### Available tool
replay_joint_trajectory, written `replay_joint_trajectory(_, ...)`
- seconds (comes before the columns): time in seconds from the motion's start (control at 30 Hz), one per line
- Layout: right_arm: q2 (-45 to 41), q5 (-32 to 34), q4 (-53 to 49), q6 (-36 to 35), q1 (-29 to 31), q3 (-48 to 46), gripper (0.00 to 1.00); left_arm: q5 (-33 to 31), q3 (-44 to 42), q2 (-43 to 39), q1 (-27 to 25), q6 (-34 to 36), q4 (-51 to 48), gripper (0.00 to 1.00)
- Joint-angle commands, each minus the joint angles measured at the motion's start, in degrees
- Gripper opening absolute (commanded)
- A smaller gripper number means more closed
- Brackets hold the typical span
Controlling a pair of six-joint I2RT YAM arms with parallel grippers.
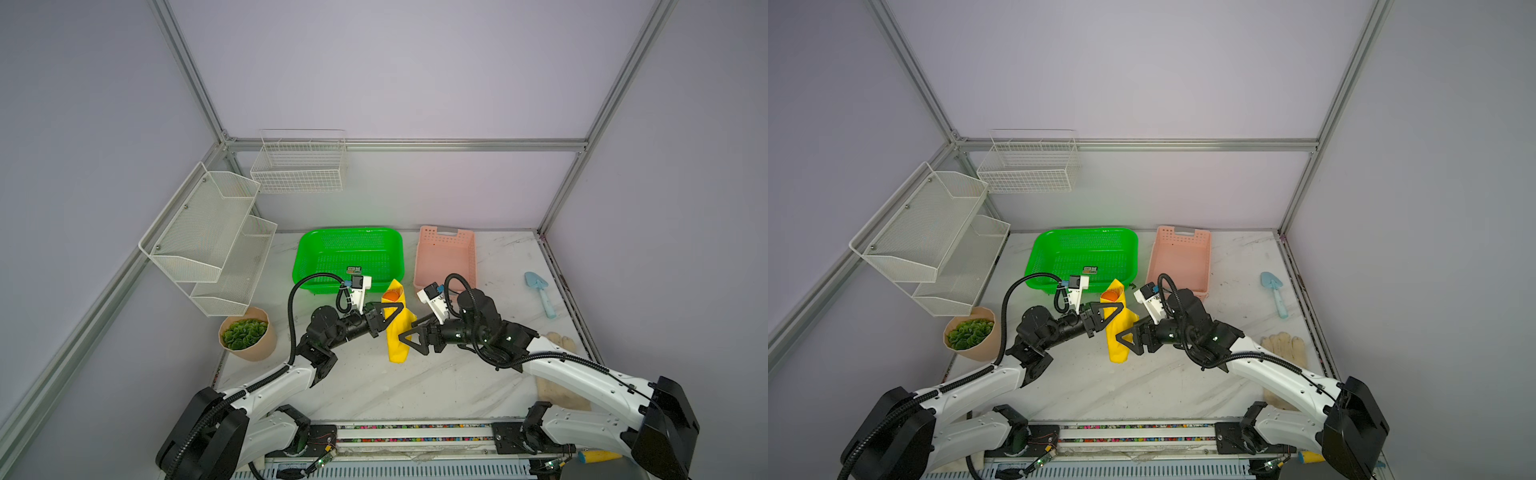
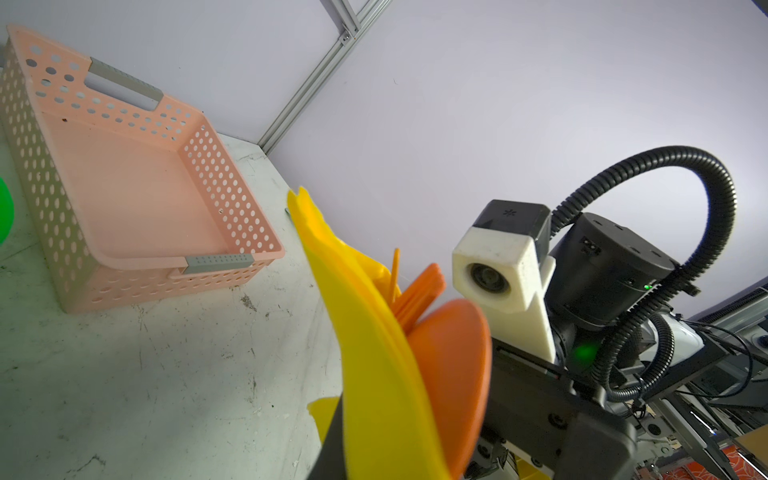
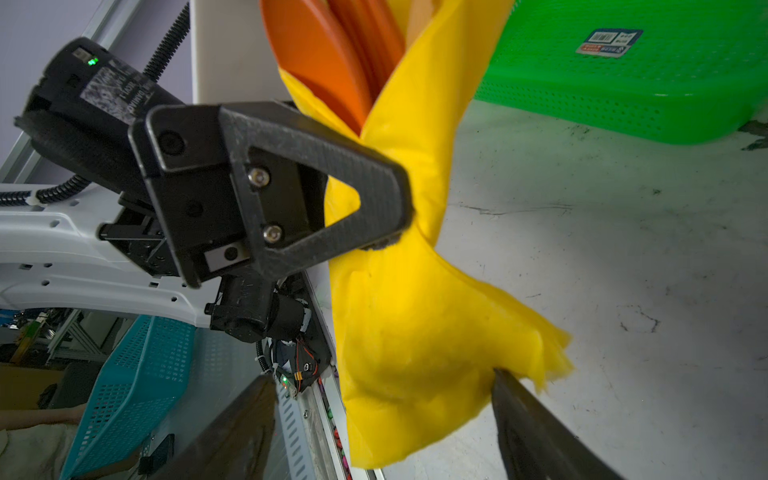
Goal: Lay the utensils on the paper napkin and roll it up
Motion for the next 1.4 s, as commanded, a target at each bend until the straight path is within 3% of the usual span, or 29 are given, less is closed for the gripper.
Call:
replay_joint_trajectory(0.0,0.46,-0.85,3.89,-1.14,0.22,1.09,0.83,0.03,4.71,-0.88,0.27,-0.31,2.57,0.05)
replay_joint_trajectory(0.47,4.20,-3.11,7.99,-1.16,0.19,2.23,0.83,1.70,4.70,2.31,0.28,-3.14,7.42,0.05)
replay_joint_trajectory(0.83,6.51,-6.94,12.41,0.54,0.28,1.99,0.72,1.62,4.23,3.50,0.27,-4.23,10.96,0.05)
replay_joint_trajectory(1.0,7.35,-8.74,15.10,1.60,0.34,1.70,0.62,1.60,4.27,4.00,0.27,-4.82,11.91,0.04)
replay_joint_trajectory(1.37,8.46,-11.65,21.11,3.72,0.56,-0.14,0.54,1.27,4.31,4.45,0.31,-5.89,14.03,0.04)
